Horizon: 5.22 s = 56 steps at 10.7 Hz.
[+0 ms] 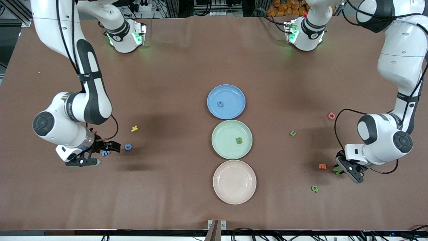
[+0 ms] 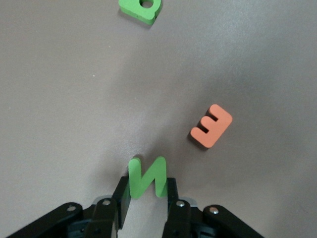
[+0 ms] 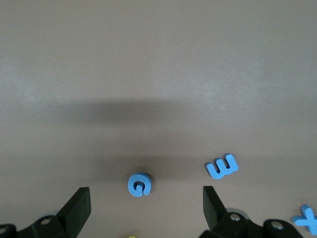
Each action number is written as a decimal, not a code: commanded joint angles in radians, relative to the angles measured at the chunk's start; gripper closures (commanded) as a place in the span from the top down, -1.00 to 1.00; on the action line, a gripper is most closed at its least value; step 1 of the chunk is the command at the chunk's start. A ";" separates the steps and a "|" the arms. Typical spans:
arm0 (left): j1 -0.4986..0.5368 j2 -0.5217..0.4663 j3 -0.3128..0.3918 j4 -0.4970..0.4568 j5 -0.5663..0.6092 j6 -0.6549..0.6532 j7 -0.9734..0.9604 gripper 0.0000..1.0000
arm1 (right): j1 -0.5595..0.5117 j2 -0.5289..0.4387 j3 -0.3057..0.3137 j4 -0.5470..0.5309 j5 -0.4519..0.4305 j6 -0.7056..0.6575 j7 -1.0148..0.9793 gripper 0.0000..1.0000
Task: Sort letters by color into matching plates
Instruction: 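Grasp the blue G with the right gripper while the left gripper grasps green N, then release the green N on the green plate while the right gripper carries the G, then place the blue G on the blue plate while the left gripper reaches green b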
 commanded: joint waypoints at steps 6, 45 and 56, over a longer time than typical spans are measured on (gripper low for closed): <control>-0.006 -0.118 -0.072 0.009 -0.015 -0.144 -0.187 -1.00 | -0.011 0.019 0.068 -0.142 0.018 0.206 0.013 1.00; -0.378 -0.151 0.089 0.042 -0.016 -0.185 -0.874 1.00 | 0.378 -0.003 0.193 -0.022 -0.028 0.035 0.710 -0.66; -0.263 0.147 0.098 0.258 -0.090 0.006 -0.888 1.00 | 0.626 0.136 0.222 0.119 -0.030 0.041 0.909 0.14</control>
